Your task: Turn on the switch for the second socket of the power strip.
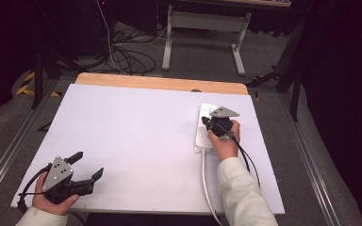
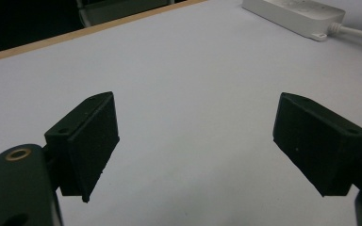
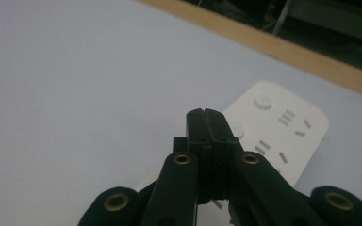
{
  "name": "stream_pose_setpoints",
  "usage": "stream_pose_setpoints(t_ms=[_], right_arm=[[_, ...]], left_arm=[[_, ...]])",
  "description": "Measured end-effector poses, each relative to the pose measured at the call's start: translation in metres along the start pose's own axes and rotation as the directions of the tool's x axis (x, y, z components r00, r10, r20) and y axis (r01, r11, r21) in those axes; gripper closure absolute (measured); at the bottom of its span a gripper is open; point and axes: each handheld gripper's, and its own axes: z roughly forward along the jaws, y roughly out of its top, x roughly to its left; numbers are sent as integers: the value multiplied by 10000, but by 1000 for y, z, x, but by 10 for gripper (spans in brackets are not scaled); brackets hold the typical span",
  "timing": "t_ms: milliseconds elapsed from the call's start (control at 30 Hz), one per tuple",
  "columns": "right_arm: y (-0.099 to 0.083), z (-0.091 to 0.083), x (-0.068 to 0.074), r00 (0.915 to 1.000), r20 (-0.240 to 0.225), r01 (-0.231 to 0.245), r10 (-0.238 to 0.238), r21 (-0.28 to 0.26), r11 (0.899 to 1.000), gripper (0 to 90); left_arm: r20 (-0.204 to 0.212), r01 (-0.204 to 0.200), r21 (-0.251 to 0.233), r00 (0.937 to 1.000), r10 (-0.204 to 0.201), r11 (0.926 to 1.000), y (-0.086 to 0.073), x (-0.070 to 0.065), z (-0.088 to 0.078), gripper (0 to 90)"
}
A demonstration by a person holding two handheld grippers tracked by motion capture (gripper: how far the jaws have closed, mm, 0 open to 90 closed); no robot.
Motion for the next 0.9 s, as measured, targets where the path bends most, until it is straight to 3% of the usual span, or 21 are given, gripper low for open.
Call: stream_pose_setpoints(t_ms=[200,667,900], right_arm=[[9,-14,5,9994,-191,293,-295,-110,9995,900],[13,-20,5,9992,-263,307,-312,-184,9994,900],[15,-27,2,9986,-521,8,-37,-545,9985,900]], left_arm=[[51,-54,7,10000,54,10000,1,-1,0,154],[42,-68,30,10000,68,10000,1,-1,1,154],[48,-49,38,10000,48,10000,0,0,1,154]])
